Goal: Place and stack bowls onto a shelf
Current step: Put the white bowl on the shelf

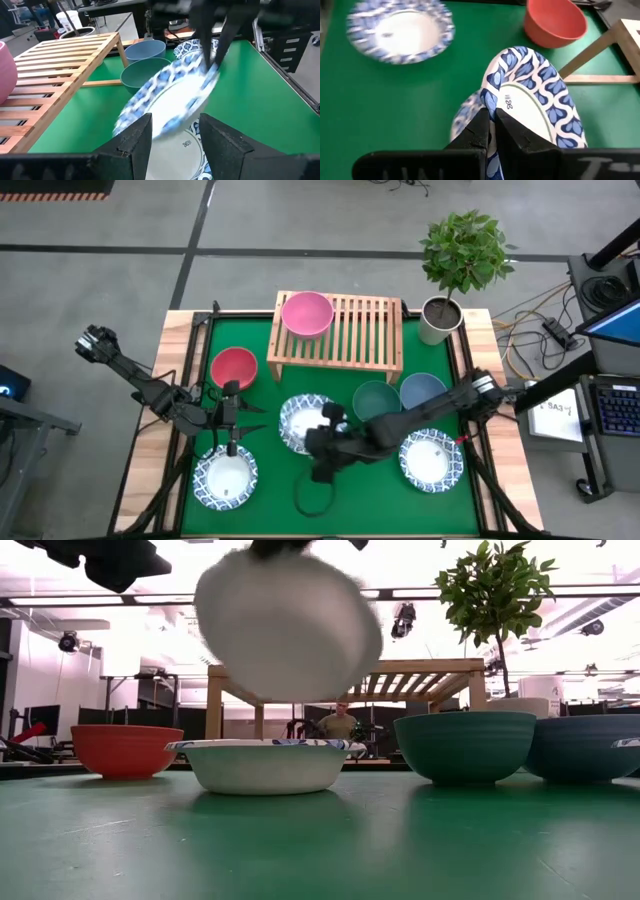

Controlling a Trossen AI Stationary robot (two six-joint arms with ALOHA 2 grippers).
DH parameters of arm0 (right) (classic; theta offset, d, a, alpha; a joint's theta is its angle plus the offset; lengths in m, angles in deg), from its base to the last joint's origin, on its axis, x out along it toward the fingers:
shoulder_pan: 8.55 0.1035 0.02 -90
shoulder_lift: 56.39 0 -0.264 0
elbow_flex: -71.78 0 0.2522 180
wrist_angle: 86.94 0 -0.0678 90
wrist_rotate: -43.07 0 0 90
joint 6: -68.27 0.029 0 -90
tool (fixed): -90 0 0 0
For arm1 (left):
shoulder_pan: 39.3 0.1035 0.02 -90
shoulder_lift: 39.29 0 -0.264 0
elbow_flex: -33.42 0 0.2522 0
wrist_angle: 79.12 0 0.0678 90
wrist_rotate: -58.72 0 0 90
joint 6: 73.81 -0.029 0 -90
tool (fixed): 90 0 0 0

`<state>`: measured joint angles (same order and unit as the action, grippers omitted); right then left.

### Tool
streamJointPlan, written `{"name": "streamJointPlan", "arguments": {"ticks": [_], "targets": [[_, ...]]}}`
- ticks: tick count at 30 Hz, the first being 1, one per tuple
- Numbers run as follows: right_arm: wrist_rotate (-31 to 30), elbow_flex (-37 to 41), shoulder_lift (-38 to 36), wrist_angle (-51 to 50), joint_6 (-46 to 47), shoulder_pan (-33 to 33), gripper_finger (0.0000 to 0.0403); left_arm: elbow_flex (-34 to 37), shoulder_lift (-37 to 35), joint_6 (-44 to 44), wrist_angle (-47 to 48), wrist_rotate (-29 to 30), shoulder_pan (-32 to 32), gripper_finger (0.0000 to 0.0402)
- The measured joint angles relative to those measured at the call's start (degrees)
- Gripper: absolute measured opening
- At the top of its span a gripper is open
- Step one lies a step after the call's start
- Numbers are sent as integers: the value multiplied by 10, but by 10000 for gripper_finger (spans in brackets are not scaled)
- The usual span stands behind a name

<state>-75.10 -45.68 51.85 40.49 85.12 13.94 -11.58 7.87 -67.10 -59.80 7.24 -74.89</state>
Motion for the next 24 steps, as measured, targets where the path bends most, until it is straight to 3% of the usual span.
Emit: {"name": "streamJointPlan", "arguments": {"ticks": [5, 10, 20, 24], "targets": [[84, 0, -54, -85, 4, 34, 12, 0, 0, 0, 0, 0, 0, 146], [93, 1, -84, -115, -6, 60, 12, 0, 0, -2, -11, 1, 1, 146], [-140, 2, -117, -236, -2, 80, 12, 0, 3, -45, -64, 1, 1, 146], [-232, 3, -127, -291, -8, 58, 12, 0, 4, -50, -70, 2, 1, 146]]}}
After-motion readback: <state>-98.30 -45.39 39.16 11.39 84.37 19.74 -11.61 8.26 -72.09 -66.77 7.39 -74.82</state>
